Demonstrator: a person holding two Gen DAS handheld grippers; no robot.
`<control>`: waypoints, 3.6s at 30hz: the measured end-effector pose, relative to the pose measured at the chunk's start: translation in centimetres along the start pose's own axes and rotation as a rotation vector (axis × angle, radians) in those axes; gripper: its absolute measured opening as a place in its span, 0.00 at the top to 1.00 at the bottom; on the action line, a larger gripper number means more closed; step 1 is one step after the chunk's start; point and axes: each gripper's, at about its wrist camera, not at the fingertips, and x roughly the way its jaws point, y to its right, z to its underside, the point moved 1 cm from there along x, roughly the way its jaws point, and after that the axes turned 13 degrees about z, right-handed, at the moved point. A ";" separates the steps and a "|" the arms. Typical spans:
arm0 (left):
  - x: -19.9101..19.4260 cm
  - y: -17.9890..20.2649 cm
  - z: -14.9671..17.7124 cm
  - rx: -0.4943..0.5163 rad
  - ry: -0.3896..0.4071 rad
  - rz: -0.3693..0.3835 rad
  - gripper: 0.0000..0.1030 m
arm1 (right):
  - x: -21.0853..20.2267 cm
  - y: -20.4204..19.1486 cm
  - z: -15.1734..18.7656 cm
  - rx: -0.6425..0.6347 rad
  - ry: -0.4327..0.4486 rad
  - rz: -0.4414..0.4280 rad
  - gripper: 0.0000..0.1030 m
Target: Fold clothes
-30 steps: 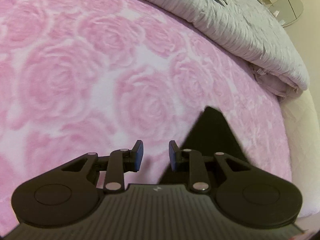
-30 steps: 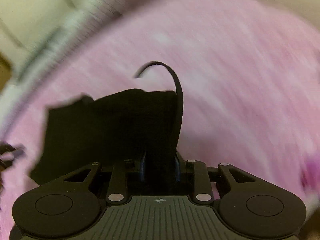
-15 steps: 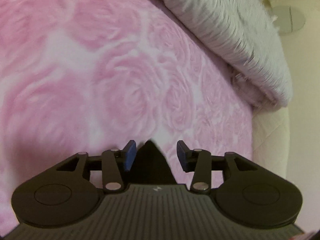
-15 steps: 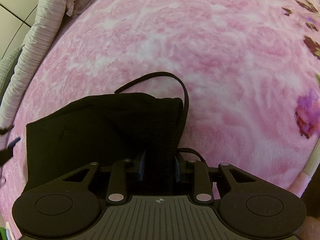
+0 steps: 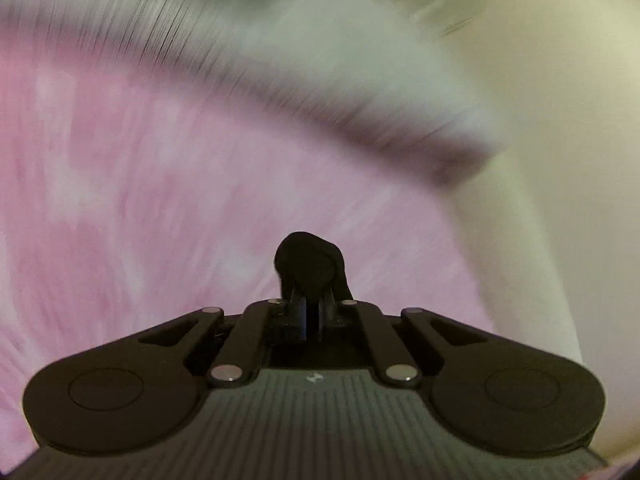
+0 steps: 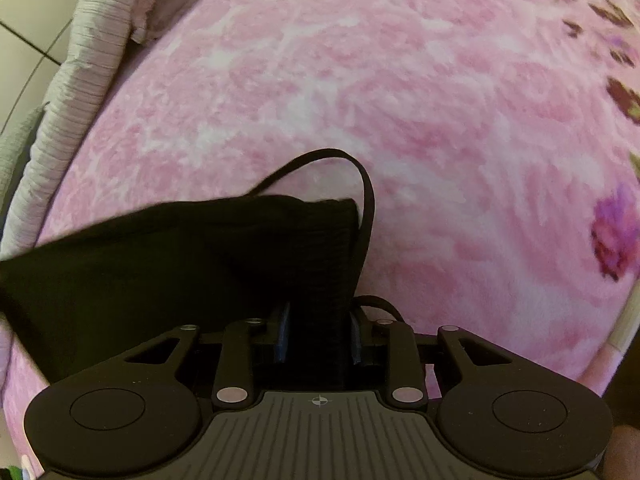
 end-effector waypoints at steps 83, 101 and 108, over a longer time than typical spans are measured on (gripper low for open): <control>-22.3 -2.2 -3.3 -0.104 0.356 -0.575 0.95 | -2.1 -12.5 -4.1 -0.432 0.225 0.050 0.77; -22.9 -15.6 9.1 -0.563 0.054 -0.903 0.71 | 1.7 -17.2 -8.6 -0.355 0.129 0.004 0.52; -21.3 -10.7 13.8 -0.681 0.009 -0.736 0.71 | 0.2 -3.3 -4.3 0.025 -0.053 -0.108 0.52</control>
